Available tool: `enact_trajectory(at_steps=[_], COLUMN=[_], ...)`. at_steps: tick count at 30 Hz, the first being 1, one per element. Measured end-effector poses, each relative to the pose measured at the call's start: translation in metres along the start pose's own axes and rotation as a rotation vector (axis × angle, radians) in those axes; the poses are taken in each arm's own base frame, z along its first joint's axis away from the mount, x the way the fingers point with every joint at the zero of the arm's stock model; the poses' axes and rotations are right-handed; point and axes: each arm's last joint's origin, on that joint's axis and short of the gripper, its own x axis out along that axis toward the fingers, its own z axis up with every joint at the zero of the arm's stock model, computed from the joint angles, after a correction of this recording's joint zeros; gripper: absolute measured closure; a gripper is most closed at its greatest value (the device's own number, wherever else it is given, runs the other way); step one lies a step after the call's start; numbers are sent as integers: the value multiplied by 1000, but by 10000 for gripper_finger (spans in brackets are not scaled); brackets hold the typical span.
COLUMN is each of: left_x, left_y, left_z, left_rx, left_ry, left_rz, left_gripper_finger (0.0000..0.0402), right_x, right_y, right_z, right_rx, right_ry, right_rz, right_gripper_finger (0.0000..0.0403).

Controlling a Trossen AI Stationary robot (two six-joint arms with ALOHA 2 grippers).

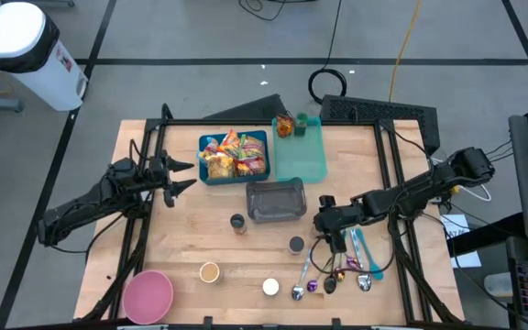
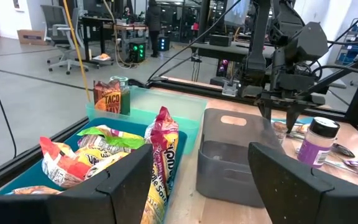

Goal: Pick & Place Food Item
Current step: Put the brown seasoning bottle into the green bin

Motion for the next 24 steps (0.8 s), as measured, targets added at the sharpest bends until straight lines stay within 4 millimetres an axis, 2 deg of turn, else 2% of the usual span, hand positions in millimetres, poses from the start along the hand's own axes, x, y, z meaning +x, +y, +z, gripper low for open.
enact_trajectory(at_steps=[4,10,13,17,20,24], left_x=[0,0,0,0,0,0], left_y=[0,0,0,0,0,0], left_z=[0,0,0,0,0,0], left_rx=[0,0,0,1,1,1], left_ry=[0,0,0,-3,-1,-2], left_rz=[0,0,0,-1,0,-1], left_gripper_finger=[131,131,131,131,131,131], right_x=[0,-9,-29,-63,-89,-112], right_y=[0,0,-3,-14,-31,-64], right_z=[0,1,12,24,35,49], right_rx=[0,42,44,49,74,149], right_ry=[0,-11,-75,-206,-315,-375], right_rz=[1,5,-22,-162,-285,-402], right_gripper_finger=[235,238,238,236,236,237])
